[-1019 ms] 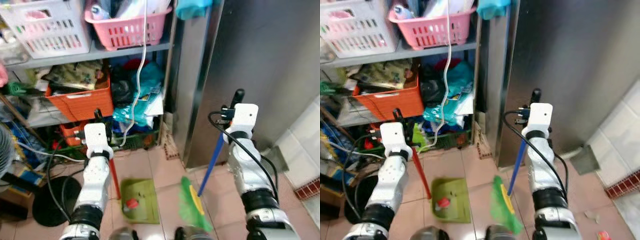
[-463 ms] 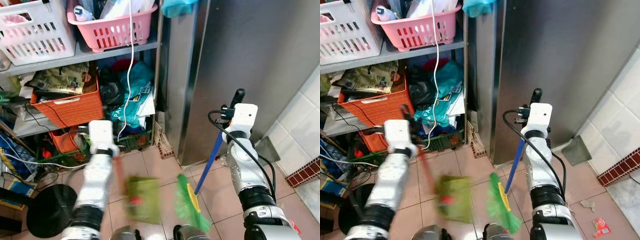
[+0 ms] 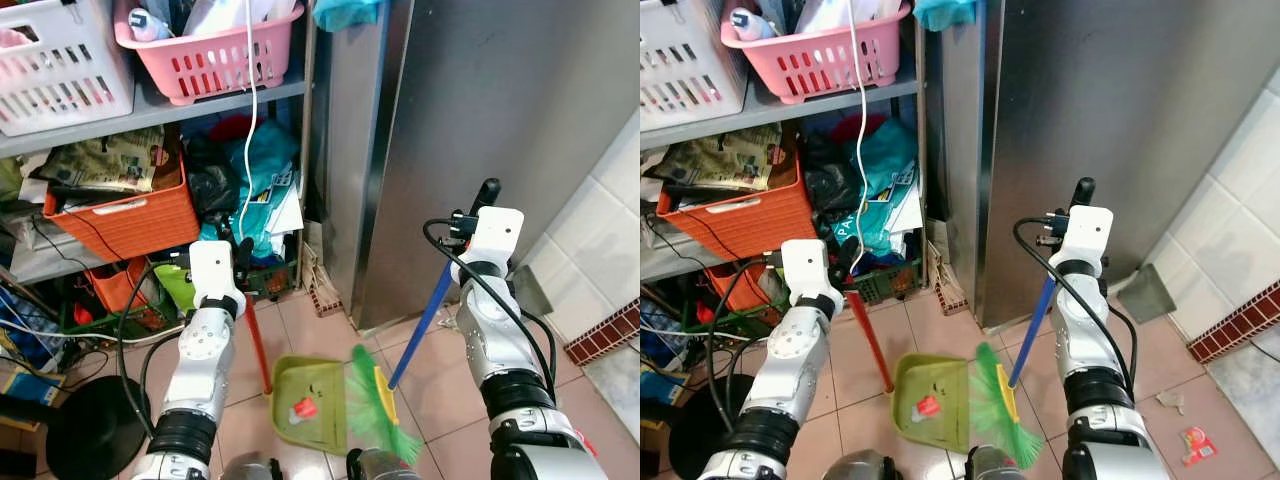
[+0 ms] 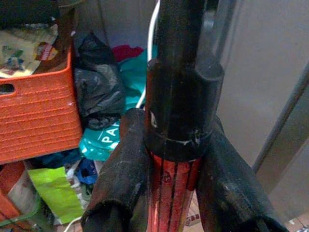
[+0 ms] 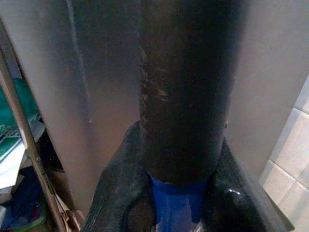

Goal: Sweep floor

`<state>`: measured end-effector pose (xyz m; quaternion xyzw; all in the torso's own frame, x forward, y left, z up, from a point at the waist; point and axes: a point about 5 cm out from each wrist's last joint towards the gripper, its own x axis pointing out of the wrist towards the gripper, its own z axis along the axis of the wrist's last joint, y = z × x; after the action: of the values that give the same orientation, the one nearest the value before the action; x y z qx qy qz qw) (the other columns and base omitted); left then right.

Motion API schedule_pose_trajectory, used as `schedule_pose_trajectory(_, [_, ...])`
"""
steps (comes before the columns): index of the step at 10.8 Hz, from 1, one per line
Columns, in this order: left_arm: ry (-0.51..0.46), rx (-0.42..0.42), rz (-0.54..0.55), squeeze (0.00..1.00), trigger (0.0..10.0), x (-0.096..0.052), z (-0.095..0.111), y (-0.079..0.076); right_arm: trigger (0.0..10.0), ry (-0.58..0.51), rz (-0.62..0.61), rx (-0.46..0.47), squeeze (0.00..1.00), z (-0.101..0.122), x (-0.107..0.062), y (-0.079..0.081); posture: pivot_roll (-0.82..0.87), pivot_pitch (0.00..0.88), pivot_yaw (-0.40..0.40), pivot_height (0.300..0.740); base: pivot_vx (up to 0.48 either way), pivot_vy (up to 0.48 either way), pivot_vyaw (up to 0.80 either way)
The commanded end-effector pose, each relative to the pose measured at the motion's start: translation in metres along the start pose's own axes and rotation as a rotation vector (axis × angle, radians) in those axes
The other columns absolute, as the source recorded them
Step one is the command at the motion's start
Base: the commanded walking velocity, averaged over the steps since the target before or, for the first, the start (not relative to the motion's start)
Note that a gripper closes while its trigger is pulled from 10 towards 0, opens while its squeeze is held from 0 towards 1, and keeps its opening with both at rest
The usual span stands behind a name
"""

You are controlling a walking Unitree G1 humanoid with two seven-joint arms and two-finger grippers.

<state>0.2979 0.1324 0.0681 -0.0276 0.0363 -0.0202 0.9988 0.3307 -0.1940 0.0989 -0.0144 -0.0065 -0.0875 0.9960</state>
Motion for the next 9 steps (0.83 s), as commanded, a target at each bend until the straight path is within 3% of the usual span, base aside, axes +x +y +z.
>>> schedule_pose_trajectory(1, [-0.033,-0.014,-0.014,0.0,10.0,0.0015,0.0085,-0.0019,10.0,0.051,0.003,-0.01,0.0,-0.0106,-0.0026,0.0,-0.07,0.0,0.052,0.74,-0.244,0.0,0.0])
schedule_pose_trajectory(9, [-0.019,-0.024,-0.017,0.0,10.0,0.0011,0.0079,-0.0019,10.0,0.056,0.002,-0.013,0.0,-0.012,-0.0031,-0.0013,-0.08,0.0,0.057,0.74,-0.297,0.0,0.0])
